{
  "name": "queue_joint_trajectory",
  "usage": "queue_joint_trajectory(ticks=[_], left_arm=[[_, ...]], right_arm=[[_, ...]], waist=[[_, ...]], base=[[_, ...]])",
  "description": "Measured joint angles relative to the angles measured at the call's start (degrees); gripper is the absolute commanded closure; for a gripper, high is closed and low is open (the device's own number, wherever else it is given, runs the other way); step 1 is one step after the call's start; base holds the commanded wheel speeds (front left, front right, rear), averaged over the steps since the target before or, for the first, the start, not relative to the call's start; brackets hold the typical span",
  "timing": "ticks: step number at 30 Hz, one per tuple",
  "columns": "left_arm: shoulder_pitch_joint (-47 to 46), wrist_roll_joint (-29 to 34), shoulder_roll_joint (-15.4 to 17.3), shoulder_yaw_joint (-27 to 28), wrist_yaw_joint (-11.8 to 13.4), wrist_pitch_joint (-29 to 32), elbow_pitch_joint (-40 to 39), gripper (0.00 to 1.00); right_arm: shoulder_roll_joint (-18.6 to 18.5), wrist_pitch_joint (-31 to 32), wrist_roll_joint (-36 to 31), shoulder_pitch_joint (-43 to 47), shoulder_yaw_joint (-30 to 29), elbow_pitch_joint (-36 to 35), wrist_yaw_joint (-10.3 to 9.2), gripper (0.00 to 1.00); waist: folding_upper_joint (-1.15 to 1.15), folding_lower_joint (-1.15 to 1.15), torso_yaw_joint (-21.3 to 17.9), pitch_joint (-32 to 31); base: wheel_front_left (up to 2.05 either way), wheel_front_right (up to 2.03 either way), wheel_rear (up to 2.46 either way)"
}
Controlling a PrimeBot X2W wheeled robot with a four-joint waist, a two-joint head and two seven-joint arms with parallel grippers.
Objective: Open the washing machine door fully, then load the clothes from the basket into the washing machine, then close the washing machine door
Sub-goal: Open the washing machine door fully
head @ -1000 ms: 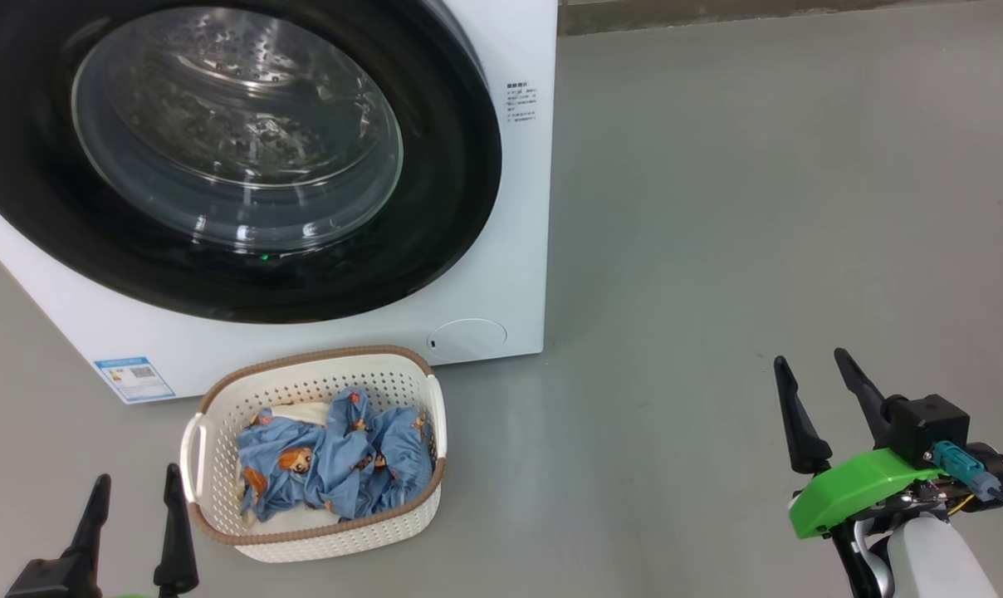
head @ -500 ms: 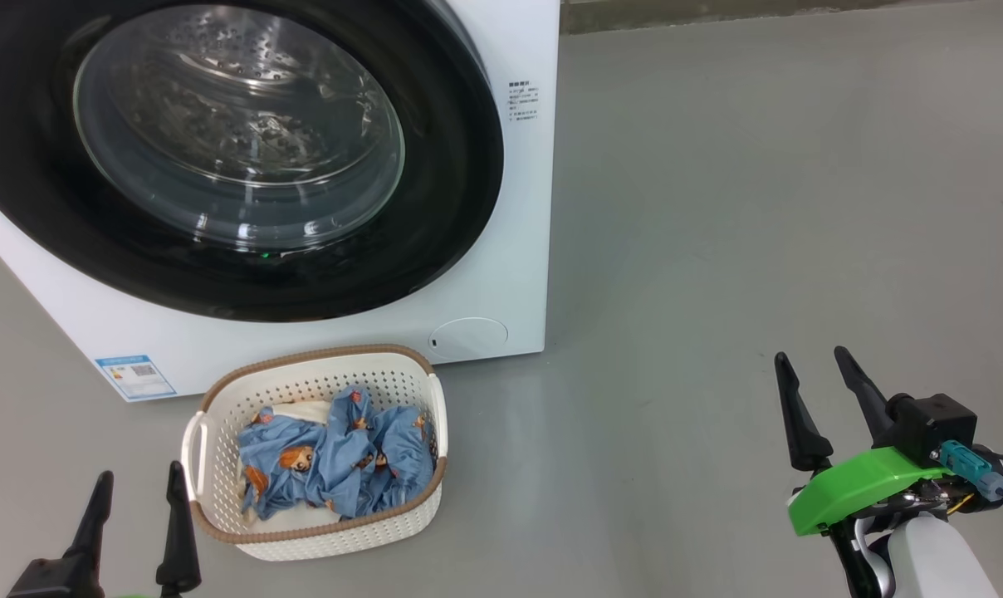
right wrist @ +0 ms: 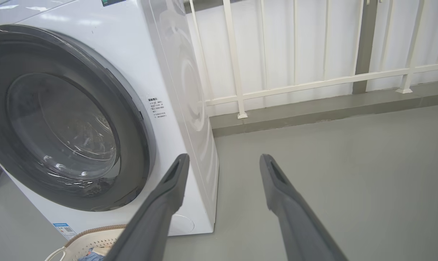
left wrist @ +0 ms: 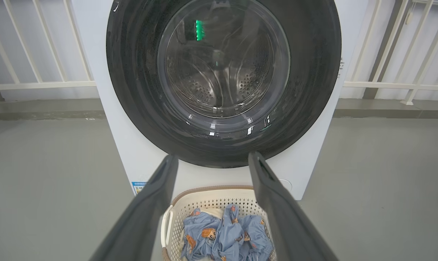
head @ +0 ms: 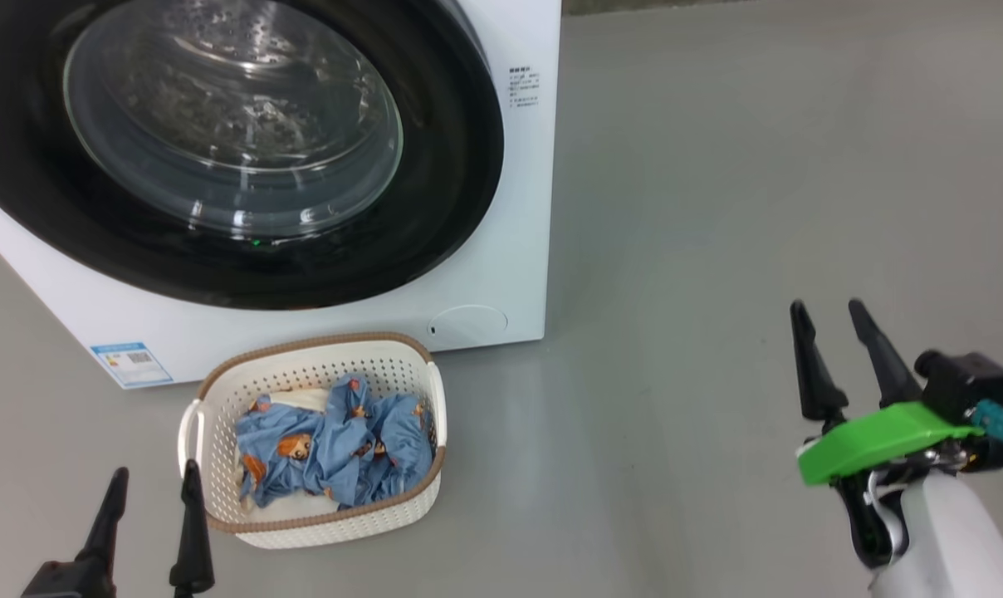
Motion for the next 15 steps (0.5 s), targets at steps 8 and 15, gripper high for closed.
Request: queue_joint_trajectory(ticks=[8,15], left_arm=[[0.0,-1.4,0.0,-2.3,1.1,0.0,-0.3,0.00],[0.0,-2.2,0.0,-3.6,1.6,0.0,-0.3,0.00]], right_arm=[[-0.6,0.0,10.8,-4.6,-0.1,1.2,0.00,0.00],[-3.2,0.4,22.6,-9.2,0.8,2.8,0.00,0.00]], waist=[[0.00,0.00,0.5,2.1],[0.00,0.00,1.4,3.9]], base=[[0.00,0.00,0.00],[0.00,0.00,0.00]])
